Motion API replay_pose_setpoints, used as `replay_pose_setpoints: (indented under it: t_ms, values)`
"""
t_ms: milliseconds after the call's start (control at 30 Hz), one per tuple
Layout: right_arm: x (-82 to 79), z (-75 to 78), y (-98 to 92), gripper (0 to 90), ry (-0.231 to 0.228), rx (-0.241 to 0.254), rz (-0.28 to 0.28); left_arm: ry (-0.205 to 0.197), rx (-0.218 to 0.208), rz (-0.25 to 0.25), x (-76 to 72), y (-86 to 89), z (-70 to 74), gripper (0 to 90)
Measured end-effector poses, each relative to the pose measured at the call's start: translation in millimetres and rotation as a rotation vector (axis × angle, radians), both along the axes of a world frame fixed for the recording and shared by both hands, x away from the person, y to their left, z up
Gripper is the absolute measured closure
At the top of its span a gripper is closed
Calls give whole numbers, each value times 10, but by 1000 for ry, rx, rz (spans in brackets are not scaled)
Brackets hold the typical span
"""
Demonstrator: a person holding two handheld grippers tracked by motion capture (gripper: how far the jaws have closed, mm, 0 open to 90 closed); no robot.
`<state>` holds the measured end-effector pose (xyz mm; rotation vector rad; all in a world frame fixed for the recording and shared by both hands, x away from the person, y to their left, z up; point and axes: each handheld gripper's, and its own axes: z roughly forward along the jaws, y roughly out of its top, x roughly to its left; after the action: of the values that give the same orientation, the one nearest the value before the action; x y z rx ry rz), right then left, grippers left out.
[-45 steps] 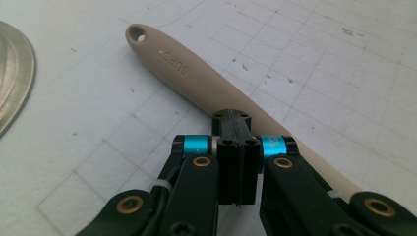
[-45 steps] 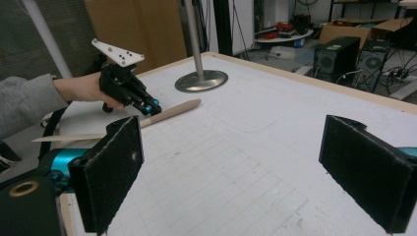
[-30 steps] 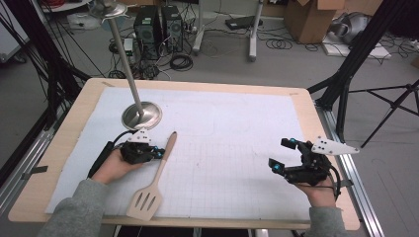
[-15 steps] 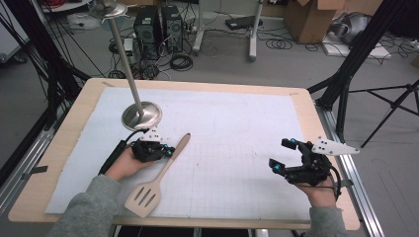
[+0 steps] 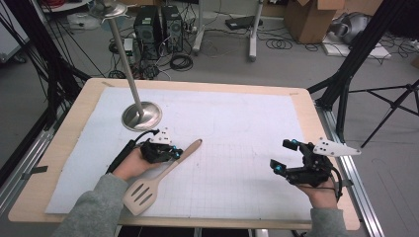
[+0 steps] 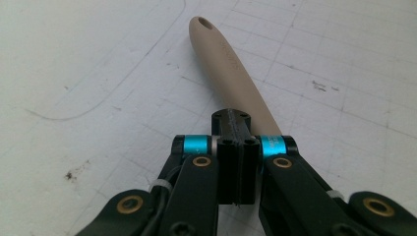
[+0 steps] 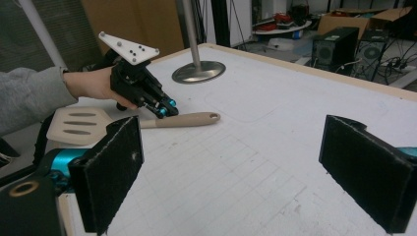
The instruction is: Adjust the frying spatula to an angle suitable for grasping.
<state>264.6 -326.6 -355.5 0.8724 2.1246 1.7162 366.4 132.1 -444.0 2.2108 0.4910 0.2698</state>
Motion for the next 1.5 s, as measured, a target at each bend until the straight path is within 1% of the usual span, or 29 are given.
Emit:
replay_pose_setpoints:
  t_ms: [67, 100, 167, 200, 267, 333, 367, 400, 433, 500, 633, 667, 767, 800, 867, 900, 1100, 1200, 1367, 1400, 1467, 1500]
  values:
    - [-5, 2, -13, 86, -3, 3, -4, 2, 9, 13, -23, 14, 35, 898]
    - [-12, 2, -15, 86, 3, 6, -6, -2, 18, 14, -42, 29, 65, 897]
    - [-9, 0, -21, 86, -4, 4, -8, -2, 22, 22, -99, 60, 139, 897]
    - [-12, 0, -18, 86, 2, 5, -7, -3, 10, 19, -134, 75, 174, 897]
    - [-9, -3, -5, 86, 3, 3, -4, -19, -13, 10, -215, 106, 240, 897]
    - [-4, -5, 8, 86, 3, 0, -1, -4, -21, 4, -293, 111, 286, 897]
    - [-1, -7, 13, 86, 1, -2, 0, -5, -23, -1, -328, 99, 297, 897]
    - [1, -8, 19, 86, 2, -1, 1, -11, -4, -19, -358, 91, 312, 897]
    - [0, -6, 23, 86, 5, -2, 4, -19, 1, -29, -386, 73, 320, 897]
    - [6, -2, 31, 86, 2, 0, 9, -18, 10, -41, -417, 48, 333, 897]
    - [18, -2, 28, 86, 1, 3, 10, -3, 38, -57, -446, 25, 305, 897]
    - [20, -6, 27, 86, 4, 5, 10, -10, 53, -62, -454, 21, 299, 897]
    - [33, -22, 21, 85, 6, 5, 8, -11, 83, -74, -483, 5, 276, 897]
    - [33, -24, 21, 86, 8, 4, 9, -10, 100, -81, -491, 3, 269, 897]
    - [32, -23, 25, 86, 9, 6, 11, -9, 113, -80, -511, 3, 260, 897]
    - [35, -22, 26, 86, 2, 6, 12, -9, 114, -83, -523, 11, 259, 896]
    - [37, -22, 40, 86, 7, 4, 16, 9, 124, -81, -532, 28, 215, 897]
    - [40, -22, 45, 86, 8, 3, 18, 6, 152, -97, -531, 17, 181, 897]
    - [40, -24, 36, 86, 6, 3, 16, 13, 175, -108, -552, 4, 152, 896]
    - [40, -24, 36, 86, 6, 3, 17, 3, 175, -114, -557, 10, 141, 896]
    - [38, -24, 40, 86, 9, 3, 17, 10, 174, -115, -552, 26, 145, 896]
    - [38, -24, 41, 86, 10, 3, 18, 7, 173, -114, -556, 27, 143, 896]
